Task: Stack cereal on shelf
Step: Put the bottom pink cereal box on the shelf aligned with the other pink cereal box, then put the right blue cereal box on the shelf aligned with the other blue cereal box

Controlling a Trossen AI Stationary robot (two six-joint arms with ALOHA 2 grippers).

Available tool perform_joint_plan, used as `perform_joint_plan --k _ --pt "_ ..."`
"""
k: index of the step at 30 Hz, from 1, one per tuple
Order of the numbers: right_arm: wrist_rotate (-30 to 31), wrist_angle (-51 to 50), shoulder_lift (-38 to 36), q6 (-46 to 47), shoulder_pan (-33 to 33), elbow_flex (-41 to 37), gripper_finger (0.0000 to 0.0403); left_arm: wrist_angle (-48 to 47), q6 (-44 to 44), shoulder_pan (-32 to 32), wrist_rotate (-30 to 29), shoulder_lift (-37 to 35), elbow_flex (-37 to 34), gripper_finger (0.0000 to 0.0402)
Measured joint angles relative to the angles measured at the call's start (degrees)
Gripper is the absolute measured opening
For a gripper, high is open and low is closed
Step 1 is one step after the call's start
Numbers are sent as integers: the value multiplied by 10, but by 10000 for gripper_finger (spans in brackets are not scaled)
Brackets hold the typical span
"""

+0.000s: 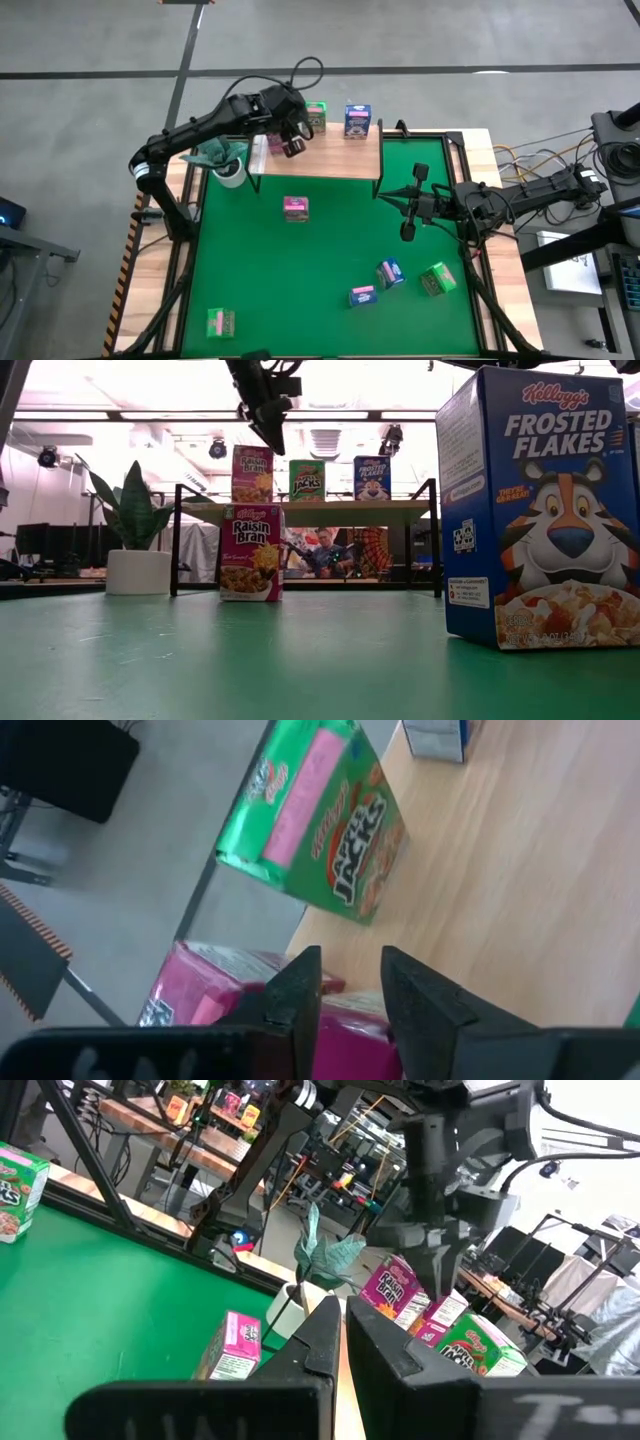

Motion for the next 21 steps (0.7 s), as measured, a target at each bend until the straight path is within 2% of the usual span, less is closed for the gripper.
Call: perform_joint_plan --k 9,21 --pt "0 0 0 0 0 0 13 -35 0 -5 0 -3 0 88" --pt "0 0 0 -2 0 0 13 -37 -11 -49 0 -39 0 88"
